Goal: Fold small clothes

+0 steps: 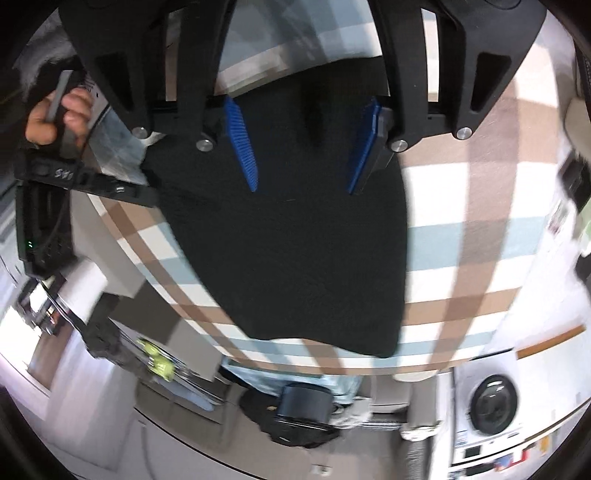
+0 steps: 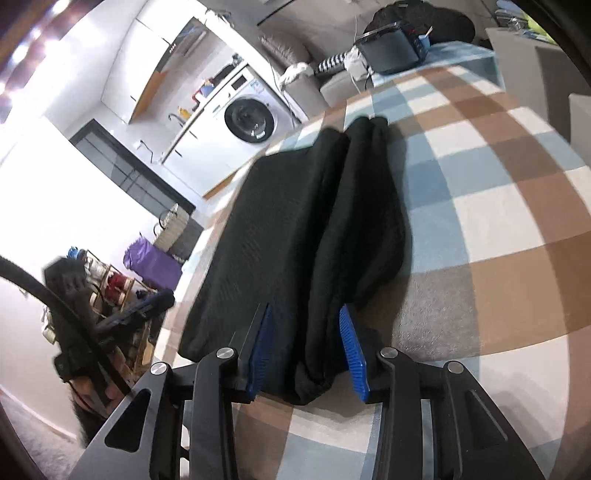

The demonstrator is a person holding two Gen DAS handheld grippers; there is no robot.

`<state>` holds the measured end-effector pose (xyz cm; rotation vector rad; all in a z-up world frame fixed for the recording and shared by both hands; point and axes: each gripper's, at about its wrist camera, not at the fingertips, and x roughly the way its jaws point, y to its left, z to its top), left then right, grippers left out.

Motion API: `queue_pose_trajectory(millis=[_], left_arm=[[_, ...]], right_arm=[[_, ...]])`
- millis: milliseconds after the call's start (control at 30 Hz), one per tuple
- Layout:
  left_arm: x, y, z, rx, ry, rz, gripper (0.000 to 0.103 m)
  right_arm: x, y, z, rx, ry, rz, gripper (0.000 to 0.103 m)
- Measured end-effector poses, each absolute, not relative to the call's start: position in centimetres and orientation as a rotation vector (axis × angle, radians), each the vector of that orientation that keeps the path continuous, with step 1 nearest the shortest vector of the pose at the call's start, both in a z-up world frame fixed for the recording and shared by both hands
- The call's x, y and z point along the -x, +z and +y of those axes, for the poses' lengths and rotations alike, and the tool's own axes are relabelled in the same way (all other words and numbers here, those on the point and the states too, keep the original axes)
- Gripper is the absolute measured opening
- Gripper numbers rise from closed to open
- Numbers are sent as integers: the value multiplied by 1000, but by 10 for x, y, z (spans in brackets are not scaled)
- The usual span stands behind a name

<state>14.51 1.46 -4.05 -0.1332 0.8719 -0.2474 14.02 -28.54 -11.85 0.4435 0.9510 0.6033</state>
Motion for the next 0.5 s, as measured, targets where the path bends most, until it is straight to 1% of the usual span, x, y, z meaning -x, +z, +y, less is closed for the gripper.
queue_pose_trajectory(millis=[67,100,167,200,233,267,400,500], left_arm=[[-152,-42,1,119,-268,882,46],[-155,-44,-7,111,-282,889,46],[-159,-46,-20,105,-291,899,46],[-161,-46,-25,106,-304,902,46],[-165,-49,-29,107,-311,906,46],[-168,-51,-32,110,-314,915,46],[-181,-59,-44,130,-339,950,47],[-187,-60,-53,120,-352,960,47]], right_arm=[[-142,-121,-280,-433,602,936,33],[-144,-124,-280,-445,605,943,32],[-146,-127,-282,-472,597,943,23],[-146,-128,-282,-474,610,941,20],[-145,-126,-280,-470,639,928,11],[-141,-125,-281,-467,662,919,7],[-139,-120,-270,-485,735,890,6],[-144,-128,-268,-472,676,935,6]])
